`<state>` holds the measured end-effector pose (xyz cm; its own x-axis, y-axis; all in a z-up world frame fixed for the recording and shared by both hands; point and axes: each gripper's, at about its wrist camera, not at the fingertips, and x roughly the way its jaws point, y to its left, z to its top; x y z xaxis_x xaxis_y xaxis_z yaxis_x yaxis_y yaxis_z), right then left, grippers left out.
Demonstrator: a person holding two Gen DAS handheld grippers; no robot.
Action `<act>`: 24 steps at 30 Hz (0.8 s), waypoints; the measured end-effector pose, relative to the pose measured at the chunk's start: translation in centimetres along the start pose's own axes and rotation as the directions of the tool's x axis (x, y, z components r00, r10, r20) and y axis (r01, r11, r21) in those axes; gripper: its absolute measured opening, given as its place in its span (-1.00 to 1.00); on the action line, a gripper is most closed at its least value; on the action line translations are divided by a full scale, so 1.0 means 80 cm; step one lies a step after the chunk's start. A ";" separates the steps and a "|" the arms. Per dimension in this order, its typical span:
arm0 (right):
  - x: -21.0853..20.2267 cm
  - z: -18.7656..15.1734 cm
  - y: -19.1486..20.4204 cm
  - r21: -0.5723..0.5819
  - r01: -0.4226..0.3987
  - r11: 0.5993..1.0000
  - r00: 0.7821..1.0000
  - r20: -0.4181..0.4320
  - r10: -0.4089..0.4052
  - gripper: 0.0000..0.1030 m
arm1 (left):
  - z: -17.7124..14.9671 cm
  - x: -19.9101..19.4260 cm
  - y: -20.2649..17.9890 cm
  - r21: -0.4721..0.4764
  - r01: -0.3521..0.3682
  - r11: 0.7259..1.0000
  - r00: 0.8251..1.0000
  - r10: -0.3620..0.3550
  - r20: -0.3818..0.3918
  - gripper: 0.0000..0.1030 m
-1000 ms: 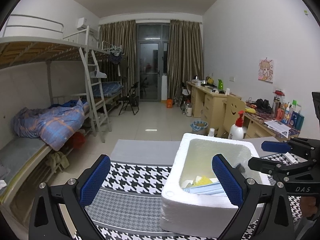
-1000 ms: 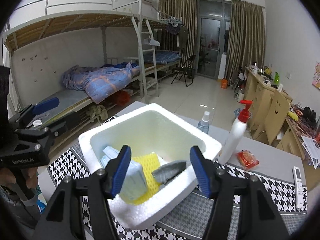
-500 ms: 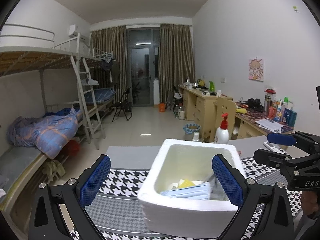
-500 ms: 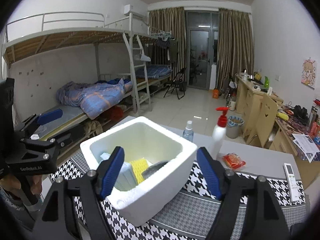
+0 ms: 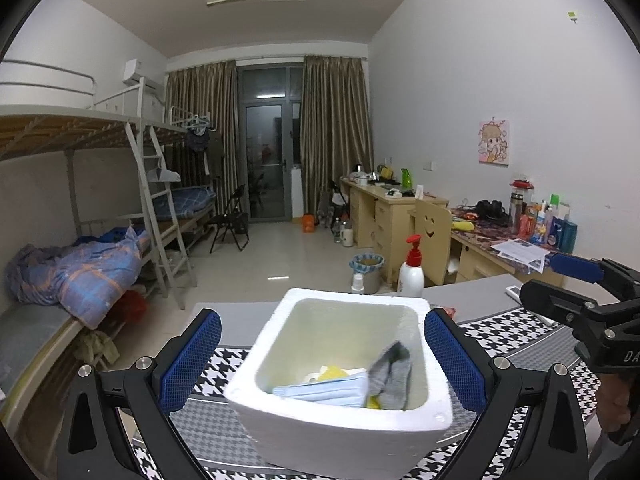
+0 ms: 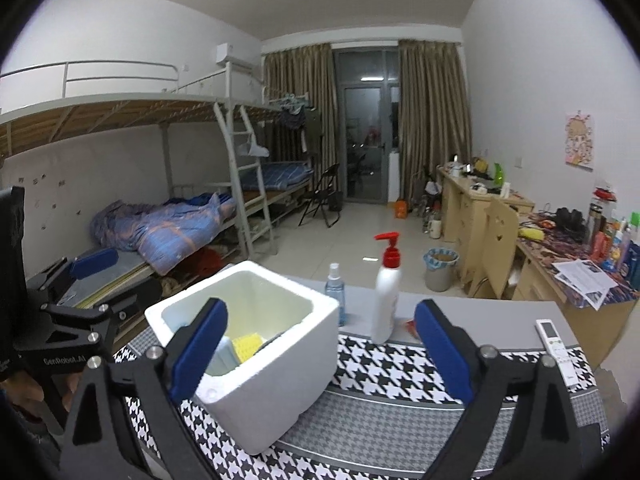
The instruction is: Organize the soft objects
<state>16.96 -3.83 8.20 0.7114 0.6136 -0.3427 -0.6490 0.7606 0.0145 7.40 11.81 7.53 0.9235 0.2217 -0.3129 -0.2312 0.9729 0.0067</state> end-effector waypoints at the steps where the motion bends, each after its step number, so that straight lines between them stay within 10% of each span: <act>1: -0.002 -0.001 -0.001 0.000 0.005 1.000 1.000 0.003 -0.005 0.88 | 0.000 0.000 -0.004 0.003 0.003 1.000 1.000 -0.003 -0.001 0.98; 24: -0.069 -0.019 -0.045 0.095 0.102 0.990 0.990 0.085 -0.110 0.99 | -0.001 -0.019 -0.062 0.045 0.040 0.998 0.999 -0.042 0.029 0.98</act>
<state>14.96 -10.31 8.62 0.7986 0.5420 -0.2616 -0.5447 0.8358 0.0688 7.13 6.65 7.94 0.9408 0.1828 -0.2854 -0.1797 0.9830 0.0370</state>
